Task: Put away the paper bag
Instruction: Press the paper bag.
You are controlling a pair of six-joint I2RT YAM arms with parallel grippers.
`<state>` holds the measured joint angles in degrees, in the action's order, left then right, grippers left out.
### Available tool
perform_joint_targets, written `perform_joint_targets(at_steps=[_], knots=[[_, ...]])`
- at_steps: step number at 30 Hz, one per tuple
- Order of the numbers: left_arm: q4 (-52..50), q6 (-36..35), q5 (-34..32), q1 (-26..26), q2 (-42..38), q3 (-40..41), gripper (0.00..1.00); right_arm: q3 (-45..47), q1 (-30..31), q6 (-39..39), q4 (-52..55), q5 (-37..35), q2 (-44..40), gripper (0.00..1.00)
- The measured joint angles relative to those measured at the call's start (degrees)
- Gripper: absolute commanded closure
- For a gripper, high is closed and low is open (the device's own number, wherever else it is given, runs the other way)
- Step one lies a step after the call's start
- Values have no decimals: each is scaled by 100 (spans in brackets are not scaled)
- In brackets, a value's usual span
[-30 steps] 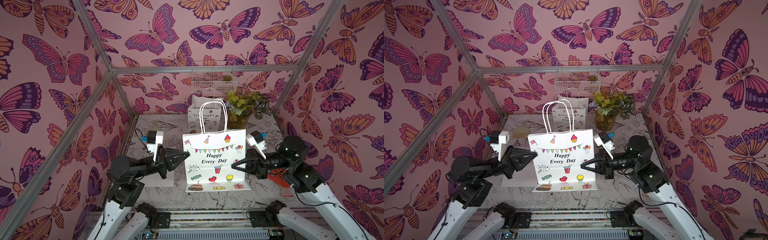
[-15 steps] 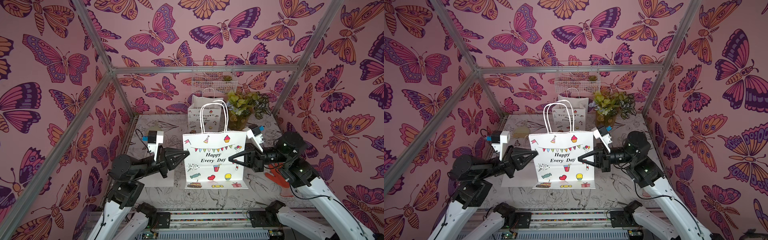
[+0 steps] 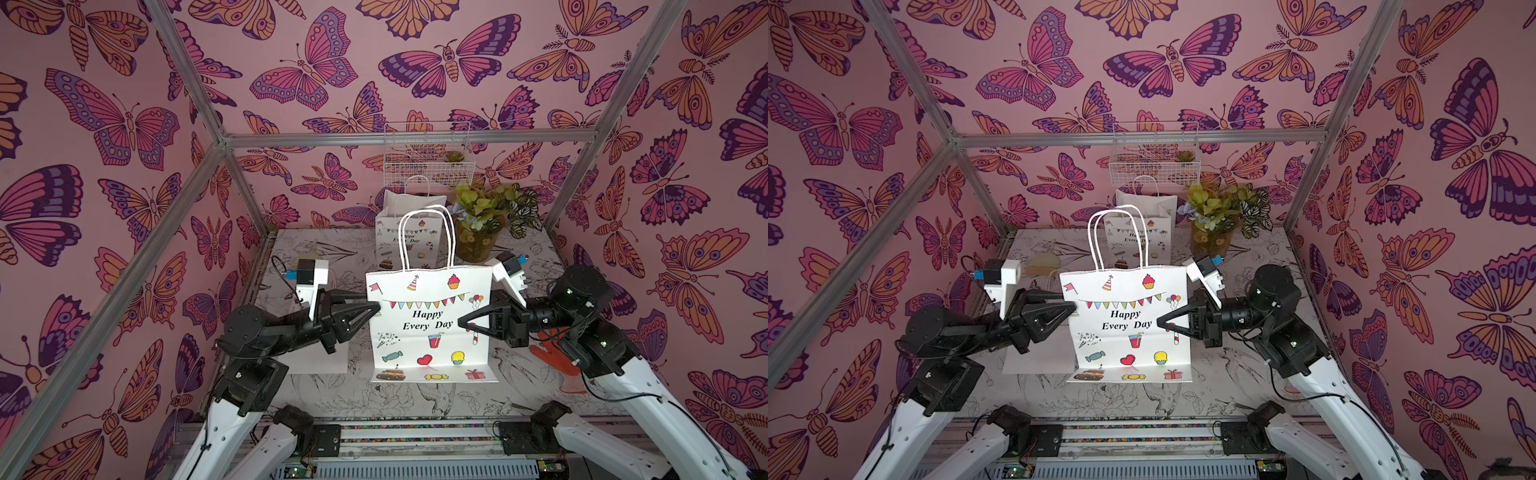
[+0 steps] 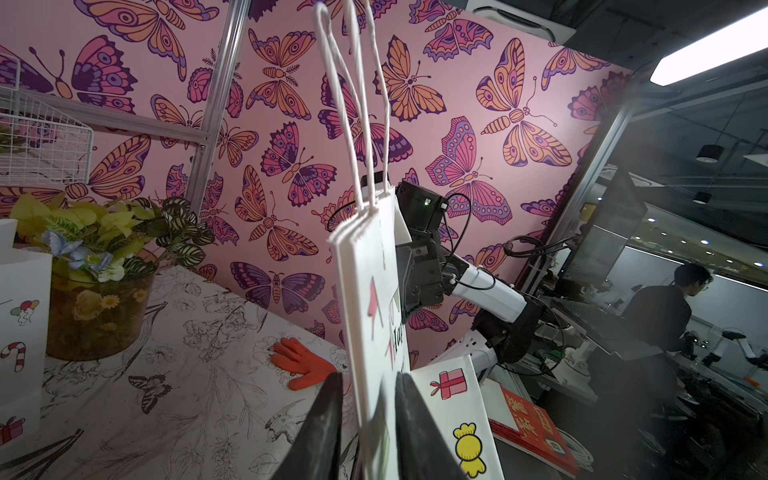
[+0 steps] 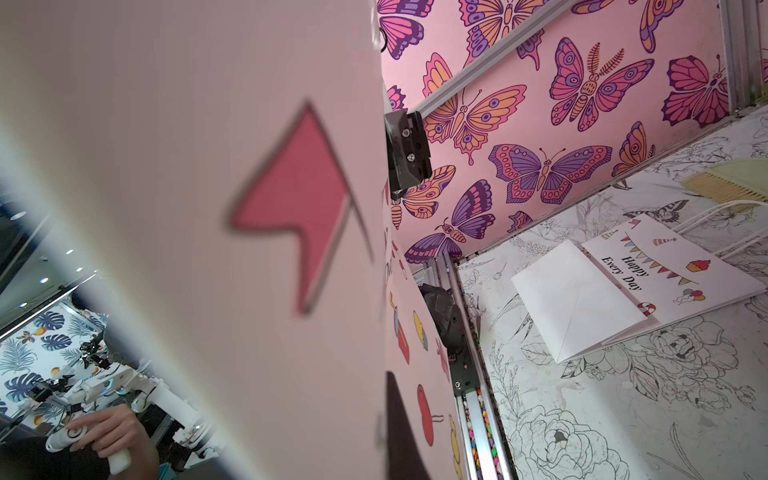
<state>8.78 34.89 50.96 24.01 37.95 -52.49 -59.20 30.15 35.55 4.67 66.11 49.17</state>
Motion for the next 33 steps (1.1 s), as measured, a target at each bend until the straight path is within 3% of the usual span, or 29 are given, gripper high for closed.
perform_joint_targets(at_steps=[4, 12, 13, 15, 16, 17, 19, 25, 33], knots=[[15, -2, 9, 0, 37, -81, 100, 81, 0, -24, 96, 20, -83, 100], [-7, 7, 46, 0, 105, -92, 100, 129, 0, -151, 179, 15, -140, 100], [-7, 7, 48, 0, 107, -92, 97, 131, 0, -153, 197, 13, -144, 100], [-11, 11, 57, 0, 107, -92, 69, 131, 0, -170, 210, 0, -151, 100], [-2, 26, 57, 0, 107, -90, 46, 131, 0, -175, 245, 4, -160, 100], [9, 26, 76, 0, 107, -90, 31, 136, 0, -181, 275, 0, -173, 100], [22, 37, 195, 0, 127, -85, 15, 142, 0, -195, 299, -9, -197, 100], [212, 262, 800, 0, 155, 256, 0, 142, 0, -101, 190, -79, -251, 100], [326, 439, 1410, 129, -70, 826, 0, 136, -37, 57, -37, -177, -229, 100]])
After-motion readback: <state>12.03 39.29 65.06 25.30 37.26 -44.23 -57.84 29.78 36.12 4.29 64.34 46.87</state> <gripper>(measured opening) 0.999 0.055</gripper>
